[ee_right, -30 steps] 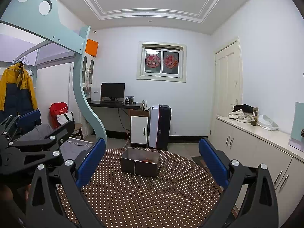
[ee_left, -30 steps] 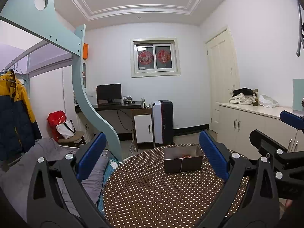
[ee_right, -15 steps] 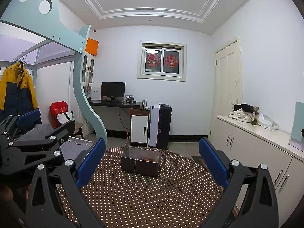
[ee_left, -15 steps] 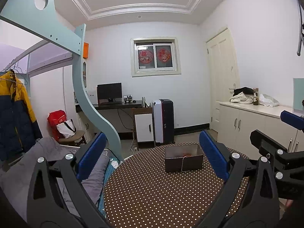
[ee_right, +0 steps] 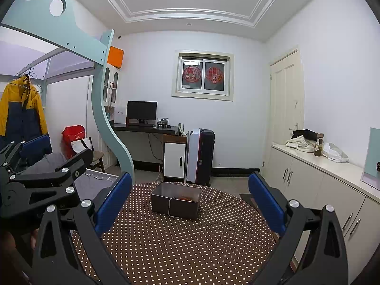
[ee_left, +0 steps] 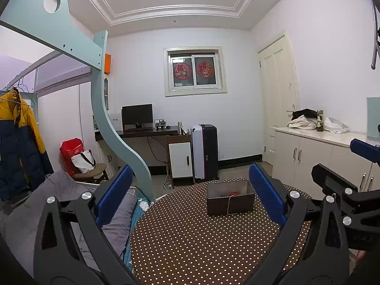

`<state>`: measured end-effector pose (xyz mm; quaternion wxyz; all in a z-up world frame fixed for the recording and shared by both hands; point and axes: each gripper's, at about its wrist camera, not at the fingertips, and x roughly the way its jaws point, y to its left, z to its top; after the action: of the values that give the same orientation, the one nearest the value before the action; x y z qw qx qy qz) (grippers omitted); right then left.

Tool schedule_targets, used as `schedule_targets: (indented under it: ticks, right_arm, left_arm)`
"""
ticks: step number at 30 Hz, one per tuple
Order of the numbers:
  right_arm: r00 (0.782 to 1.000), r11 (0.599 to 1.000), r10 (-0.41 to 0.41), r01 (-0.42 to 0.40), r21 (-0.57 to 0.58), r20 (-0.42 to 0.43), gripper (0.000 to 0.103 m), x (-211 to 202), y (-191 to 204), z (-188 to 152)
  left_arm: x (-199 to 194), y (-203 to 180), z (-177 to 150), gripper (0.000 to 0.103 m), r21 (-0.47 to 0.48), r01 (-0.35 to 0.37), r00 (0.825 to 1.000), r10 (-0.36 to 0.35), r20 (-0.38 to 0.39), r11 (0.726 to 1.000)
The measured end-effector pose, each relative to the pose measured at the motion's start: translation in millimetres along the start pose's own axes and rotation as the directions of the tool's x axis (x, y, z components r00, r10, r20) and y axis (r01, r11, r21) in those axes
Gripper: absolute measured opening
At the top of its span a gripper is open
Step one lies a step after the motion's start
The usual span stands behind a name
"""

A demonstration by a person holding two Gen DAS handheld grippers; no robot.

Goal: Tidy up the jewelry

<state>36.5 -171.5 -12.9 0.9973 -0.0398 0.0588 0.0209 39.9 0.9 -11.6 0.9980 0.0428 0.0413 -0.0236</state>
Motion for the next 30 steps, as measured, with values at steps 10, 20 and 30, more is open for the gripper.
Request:
schedule_targets:
  ticks: [10,20,30]
  right_arm:
    - [1.0,1.0,-0.001,0.001,-0.005,-0.001,0.095,-0.1,-0.4,-0.2]
    - [1.0,1.0,0.0,0.0,-0.007,-0.001,0.095,0.2,-2.1,-0.3]
    - [1.0,1.0,-0.001,0.001,-0.014,-0.003,0.095,2.8,-3.1,-0.9]
  left_arm:
    - [-0.2,0.2,-0.2,0.096,-0.002,0.001,1.0,-0.001,0.0,1.0]
    - [-0.7,0.3,1.0,0.096,-0.004,0.0,1.0,0.0,0.003,1.0]
    - [0.6,0.5,1.5,0.096,-0.003,-0.003,1.0,0.003,0.001,1.0]
